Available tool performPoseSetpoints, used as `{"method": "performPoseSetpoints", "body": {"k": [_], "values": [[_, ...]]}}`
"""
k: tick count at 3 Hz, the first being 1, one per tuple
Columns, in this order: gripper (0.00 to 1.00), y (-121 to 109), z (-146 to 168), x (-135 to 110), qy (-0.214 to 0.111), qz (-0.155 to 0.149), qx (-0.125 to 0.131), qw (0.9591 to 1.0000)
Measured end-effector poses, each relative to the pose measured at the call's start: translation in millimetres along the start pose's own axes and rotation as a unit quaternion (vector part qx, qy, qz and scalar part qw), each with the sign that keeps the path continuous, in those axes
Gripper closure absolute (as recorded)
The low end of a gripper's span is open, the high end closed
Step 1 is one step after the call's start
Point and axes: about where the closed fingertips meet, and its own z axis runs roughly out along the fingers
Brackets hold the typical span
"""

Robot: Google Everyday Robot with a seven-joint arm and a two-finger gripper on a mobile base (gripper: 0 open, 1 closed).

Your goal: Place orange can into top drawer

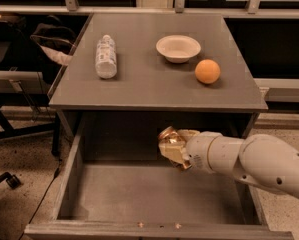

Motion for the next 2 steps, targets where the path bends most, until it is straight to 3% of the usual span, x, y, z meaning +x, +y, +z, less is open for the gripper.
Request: {"method": "performPoseSetpoints", "body": {"k": [2], "values": [[1.00, -12, 25, 25, 0.001, 0.014, -0.039, 0.9991]]}}
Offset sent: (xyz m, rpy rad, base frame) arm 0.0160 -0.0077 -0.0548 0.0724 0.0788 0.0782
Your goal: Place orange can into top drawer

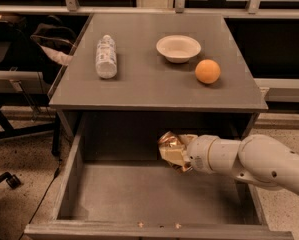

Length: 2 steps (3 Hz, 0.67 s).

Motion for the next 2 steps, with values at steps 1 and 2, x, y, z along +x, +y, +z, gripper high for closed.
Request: {"method": "performPoseSetpoints", "body": {"k": [1, 2], "values": [[1.00, -2.6, 4.3, 11.1, 0.009, 0.006, -0.015, 0.9998], [0.82, -3.0, 5.3, 13.9, 0.012, 0.008, -0.019, 0.9997]]}}
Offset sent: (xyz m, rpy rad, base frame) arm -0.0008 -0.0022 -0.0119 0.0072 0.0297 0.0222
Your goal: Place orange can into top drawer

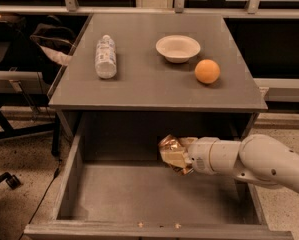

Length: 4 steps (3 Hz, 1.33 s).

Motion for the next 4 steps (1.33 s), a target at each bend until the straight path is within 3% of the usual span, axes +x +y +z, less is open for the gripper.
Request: {"method": "performPoseSetpoints", "body": {"k": [3, 4], "values": [[0.12, 0.1, 0.1, 0.0, 0.000, 0.000, 0.000, 1.0000], [0.00, 0.1, 0.1, 0.0, 0.000, 0.000, 0.000, 1.0000]]}}
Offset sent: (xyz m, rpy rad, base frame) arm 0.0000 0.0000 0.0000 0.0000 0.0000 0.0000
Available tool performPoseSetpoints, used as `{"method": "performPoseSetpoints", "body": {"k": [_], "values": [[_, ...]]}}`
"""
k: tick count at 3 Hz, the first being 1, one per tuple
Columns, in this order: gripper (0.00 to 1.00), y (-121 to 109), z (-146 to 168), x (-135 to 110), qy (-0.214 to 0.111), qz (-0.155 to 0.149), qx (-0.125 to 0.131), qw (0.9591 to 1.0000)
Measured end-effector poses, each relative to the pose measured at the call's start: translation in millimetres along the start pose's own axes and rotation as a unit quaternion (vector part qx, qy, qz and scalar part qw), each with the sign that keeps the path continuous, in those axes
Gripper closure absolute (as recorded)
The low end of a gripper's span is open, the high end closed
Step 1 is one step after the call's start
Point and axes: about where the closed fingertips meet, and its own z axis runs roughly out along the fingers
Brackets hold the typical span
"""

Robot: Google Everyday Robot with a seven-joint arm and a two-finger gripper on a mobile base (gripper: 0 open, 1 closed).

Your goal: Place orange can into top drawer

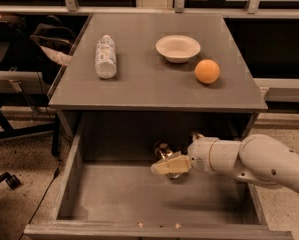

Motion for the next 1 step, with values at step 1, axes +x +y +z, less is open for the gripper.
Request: {"method": "performPoseSetpoints", "body": {"k": [1], "values": [[0.00, 0.0, 0.0, 0.0, 0.000, 0.000, 0.000, 1.0000]]}}
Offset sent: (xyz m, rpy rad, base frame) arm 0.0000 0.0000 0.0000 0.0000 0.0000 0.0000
